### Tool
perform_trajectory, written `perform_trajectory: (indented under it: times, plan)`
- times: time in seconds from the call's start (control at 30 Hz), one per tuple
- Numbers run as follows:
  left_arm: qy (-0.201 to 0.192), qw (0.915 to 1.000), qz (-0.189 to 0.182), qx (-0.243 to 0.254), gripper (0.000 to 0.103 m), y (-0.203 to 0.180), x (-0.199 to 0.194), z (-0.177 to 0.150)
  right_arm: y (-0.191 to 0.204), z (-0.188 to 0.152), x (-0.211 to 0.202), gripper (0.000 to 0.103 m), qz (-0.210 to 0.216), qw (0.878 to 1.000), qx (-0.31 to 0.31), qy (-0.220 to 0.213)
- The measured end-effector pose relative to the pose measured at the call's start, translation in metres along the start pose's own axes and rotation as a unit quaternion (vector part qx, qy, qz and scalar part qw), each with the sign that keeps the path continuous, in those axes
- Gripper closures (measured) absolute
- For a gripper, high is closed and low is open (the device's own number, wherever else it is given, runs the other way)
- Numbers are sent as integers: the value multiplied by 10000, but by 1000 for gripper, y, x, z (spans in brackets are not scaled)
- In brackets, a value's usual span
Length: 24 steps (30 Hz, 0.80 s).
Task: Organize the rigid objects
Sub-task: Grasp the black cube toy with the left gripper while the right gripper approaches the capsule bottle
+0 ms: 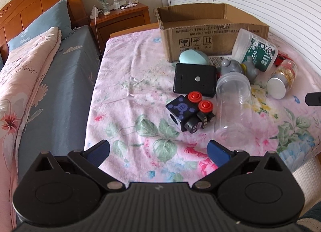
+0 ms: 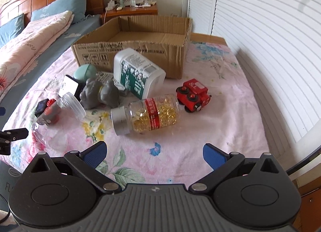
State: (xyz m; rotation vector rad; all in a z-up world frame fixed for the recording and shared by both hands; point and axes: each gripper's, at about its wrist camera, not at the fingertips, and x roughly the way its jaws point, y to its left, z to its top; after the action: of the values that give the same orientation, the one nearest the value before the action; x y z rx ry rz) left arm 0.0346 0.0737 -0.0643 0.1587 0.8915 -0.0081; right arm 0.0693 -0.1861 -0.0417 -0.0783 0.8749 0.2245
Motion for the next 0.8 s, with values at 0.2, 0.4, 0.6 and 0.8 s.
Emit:
perform_trajectory:
  times: [0.2, 0.4, 0.6, 0.8]
  plan:
    - [194, 9996, -201, 83, 1, 1, 19, -6, 7, 0, 25, 0, 59, 9996, -150, 223]
    - [-44, 9980, -468, 421, 1, 2, 24, -8, 10, 2, 45, 0, 95, 9991, -199, 374]
    - [-30, 9942, -1013, 366, 0, 18, 34, -3, 16, 0, 50, 0, 41, 9985, -458, 313]
    - [30, 9911, -1138, 683, 1, 23, 40, 6, 15, -2, 49, 0, 34, 9989, -417, 196]
